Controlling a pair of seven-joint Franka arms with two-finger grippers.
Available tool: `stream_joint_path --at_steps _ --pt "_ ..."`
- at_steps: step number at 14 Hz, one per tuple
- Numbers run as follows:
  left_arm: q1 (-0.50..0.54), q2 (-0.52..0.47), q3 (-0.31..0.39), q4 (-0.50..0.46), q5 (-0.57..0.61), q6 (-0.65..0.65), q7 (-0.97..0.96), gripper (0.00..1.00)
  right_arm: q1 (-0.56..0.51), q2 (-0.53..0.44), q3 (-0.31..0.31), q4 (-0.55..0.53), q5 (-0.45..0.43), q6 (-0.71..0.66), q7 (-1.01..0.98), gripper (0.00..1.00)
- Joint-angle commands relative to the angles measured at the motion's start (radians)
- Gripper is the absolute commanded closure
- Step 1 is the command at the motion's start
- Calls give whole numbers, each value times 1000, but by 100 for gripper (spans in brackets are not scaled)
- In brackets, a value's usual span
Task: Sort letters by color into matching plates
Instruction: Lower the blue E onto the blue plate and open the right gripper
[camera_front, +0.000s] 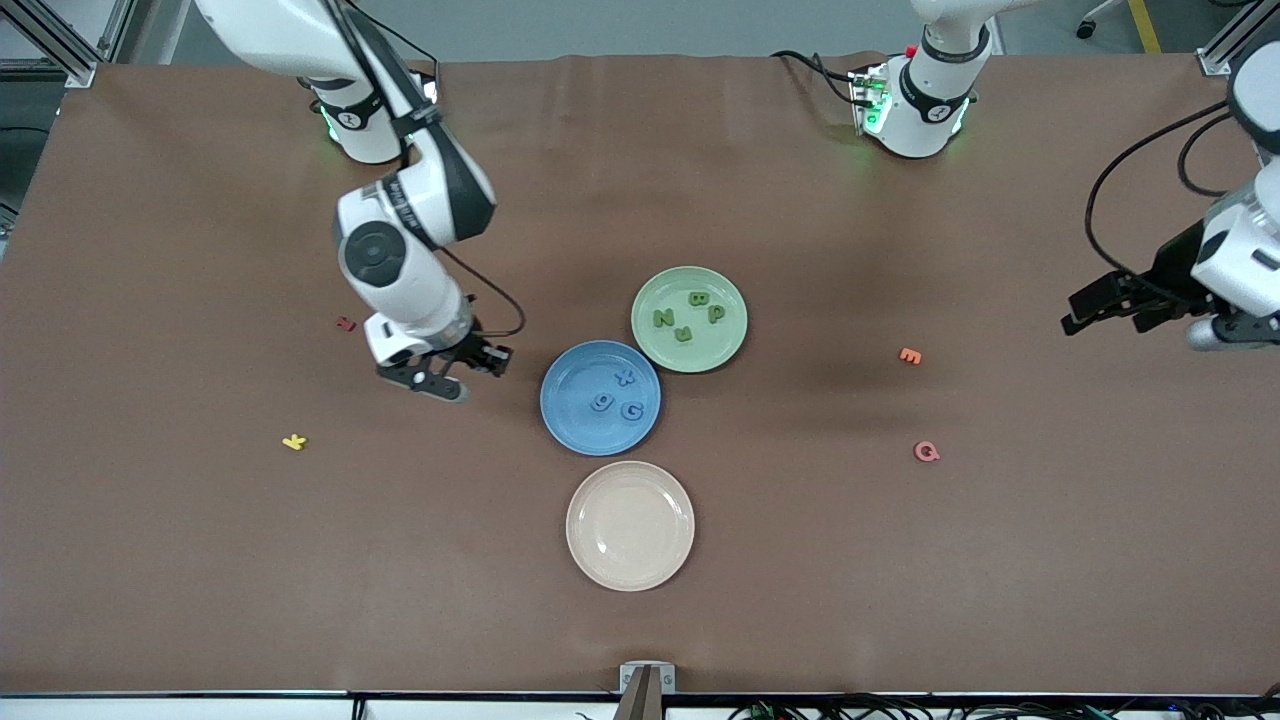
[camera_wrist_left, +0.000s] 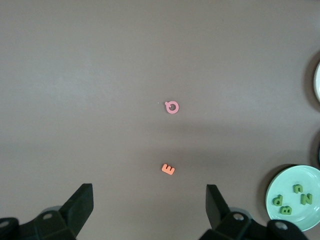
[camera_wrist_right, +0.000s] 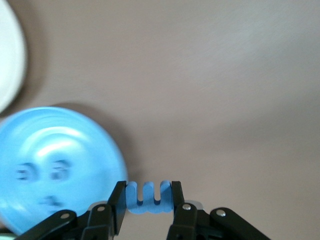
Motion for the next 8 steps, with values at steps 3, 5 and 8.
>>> stream_joint_path --at_steps 3,5,8 --pt "-2 17 -2 151 38 -66 2 1 124 204 -14 240 5 -14 303 100" --pt "-8 21 -5 189 73 -107 2 1 161 237 -16 259 2 -4 359 100" --pt "-17 35 -13 232 101 -121 -1 1 185 262 -17 259 -4 2 390 100"
